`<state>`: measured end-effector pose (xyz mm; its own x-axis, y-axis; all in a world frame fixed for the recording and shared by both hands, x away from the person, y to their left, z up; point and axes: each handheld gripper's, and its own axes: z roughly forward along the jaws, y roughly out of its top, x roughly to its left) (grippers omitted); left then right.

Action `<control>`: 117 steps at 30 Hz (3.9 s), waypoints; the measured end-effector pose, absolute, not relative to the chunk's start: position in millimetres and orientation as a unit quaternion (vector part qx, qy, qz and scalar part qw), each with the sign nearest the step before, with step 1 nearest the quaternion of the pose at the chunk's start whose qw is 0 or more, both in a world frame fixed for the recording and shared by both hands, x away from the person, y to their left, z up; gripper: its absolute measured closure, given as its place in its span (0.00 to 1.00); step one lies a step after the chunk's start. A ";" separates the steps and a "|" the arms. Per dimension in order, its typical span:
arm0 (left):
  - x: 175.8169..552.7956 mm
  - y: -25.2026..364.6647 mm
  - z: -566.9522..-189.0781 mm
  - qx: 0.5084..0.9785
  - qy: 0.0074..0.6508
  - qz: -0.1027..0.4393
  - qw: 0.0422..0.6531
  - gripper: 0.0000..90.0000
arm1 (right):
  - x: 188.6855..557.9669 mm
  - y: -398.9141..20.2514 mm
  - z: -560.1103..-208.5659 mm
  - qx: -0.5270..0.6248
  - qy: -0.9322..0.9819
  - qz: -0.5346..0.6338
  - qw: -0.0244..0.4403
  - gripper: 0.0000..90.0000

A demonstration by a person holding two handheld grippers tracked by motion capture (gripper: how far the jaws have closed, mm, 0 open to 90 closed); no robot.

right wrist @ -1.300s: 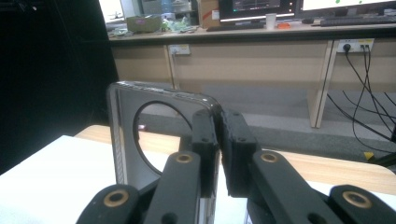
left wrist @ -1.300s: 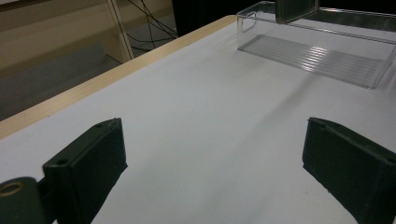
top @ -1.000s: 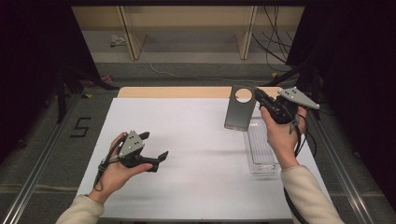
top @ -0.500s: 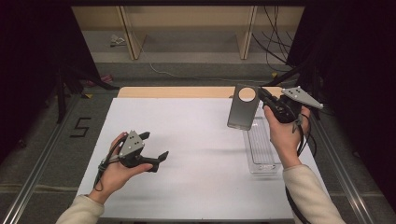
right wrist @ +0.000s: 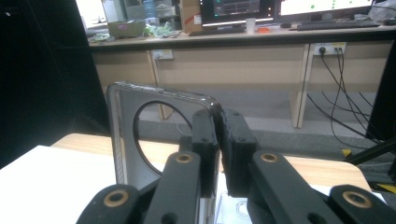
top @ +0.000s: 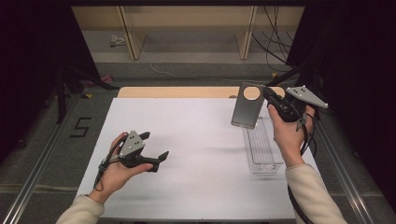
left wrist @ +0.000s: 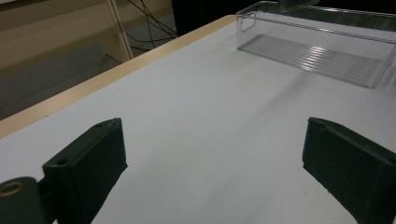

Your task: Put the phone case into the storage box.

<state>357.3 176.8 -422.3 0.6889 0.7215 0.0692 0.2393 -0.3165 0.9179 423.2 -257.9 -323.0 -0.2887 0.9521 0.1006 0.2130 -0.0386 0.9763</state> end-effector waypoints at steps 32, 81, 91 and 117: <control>357.9 177.6 -422.5 0.773 0.312 0.244 0.495 0.06 | 428.3 -279.8 -326.3 0.504 0.586 0.516 0.369 0.95; 358.0 179.2 -423.1 0.773 0.314 0.245 0.494 0.06 | 435.8 -291.5 -330.4 0.506 0.587 0.495 0.393 0.95; 357.5 180.6 -423.3 0.772 0.316 0.246 0.493 0.06 | 439.2 -290.7 -332.2 0.505 0.590 0.492 0.394 0.95; 356.9 182.5 -423.3 0.771 0.318 0.247 0.494 0.06 | 453.8 -290.1 -336.7 0.501 0.598 0.475 0.408 0.95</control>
